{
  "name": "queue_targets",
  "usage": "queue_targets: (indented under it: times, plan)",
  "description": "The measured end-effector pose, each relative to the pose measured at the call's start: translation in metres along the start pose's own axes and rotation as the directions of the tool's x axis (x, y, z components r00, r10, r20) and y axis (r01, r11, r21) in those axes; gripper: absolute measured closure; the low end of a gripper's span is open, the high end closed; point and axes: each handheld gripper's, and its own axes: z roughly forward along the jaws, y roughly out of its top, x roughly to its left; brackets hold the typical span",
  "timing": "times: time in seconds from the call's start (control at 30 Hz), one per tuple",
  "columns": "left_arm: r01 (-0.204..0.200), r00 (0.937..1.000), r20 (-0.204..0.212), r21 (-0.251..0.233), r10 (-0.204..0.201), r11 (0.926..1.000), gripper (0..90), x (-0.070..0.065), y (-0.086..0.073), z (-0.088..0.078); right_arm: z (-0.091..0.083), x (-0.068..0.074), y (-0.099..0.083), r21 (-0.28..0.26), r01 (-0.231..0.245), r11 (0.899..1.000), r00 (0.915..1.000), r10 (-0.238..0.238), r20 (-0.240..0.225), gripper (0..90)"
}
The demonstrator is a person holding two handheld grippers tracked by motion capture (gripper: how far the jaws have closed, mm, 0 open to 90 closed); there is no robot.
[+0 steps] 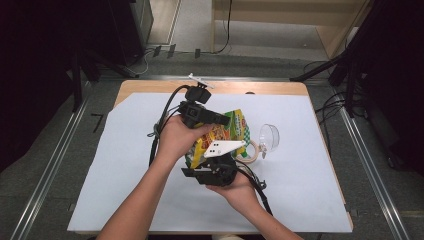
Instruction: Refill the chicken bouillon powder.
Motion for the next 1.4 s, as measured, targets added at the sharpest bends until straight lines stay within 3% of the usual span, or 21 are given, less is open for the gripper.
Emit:
queue_targets:
  times: [0.2, 0.33, 0.5, 0.67, 0.83, 1.13, 1.23, 1.4]
  plan:
    - [0.017, 0.9997, 0.017, 0.009, -0.017, 0.9998, 80.7, 0.004, 0.000, 0.001, 0.000, 0.000, -0.001, 0.003, 0.006, 1.000, 1.0000, -0.006, -0.002, 73.3]
    - [-0.001, 0.9999, 0.015, 0.006, 0.001, 1.0000, 80.6, 0.002, 0.000, -0.001, 0.000, 0.002, 0.000, -0.005, 0.013, 1.000, 0.9999, -0.013, 0.004, 73.3]
    - [0.018, 0.9996, 0.024, 0.007, -0.018, 0.9998, 80.7, 0.008, -0.002, 0.001, 0.002, 0.000, -0.003, 0.001, 0.007, 1.000, 0.9999, -0.007, -0.007, 73.5]
    - [-0.003, 1.0000, 0.009, 0.005, 0.003, 1.0000, 80.7, 0.003, 0.000, 0.001, 0.002, 0.000, -0.003, -0.012, 0.000, 1.000, 1.0000, 0.000, 0.000, 72.9]
    - [0.004, 0.9998, 0.018, 0.007, -0.004, 1.0000, 80.7, 0.003, 0.000, 0.001, 0.001, 0.001, -0.003, -0.014, 0.002, 1.000, 1.0000, -0.002, 0.005, 73.2]
    - [-0.037, 0.9991, -0.020, 0.010, 0.037, 0.9993, 80.7, -0.011, 0.005, -0.001, -0.002, 0.003, -0.001, -0.041, -0.003, 0.999, 1.0000, 0.004, 0.005, 72.2]
    - [-0.045, 0.9984, -0.033, 0.029, 0.046, 0.9985, 80.7, -0.011, 0.006, 0.002, -0.001, 0.001, -0.001, -0.036, -0.023, 0.999, 0.9997, 0.022, -0.014, 71.2]
    - [-0.028, 0.9994, -0.022, 0.028, 0.028, 0.9992, 80.7, -0.009, 0.007, 0.003, -0.002, 0.001, -0.001, -0.034, -0.008, 0.999, 1.0000, 0.008, 0.003, 72.0]
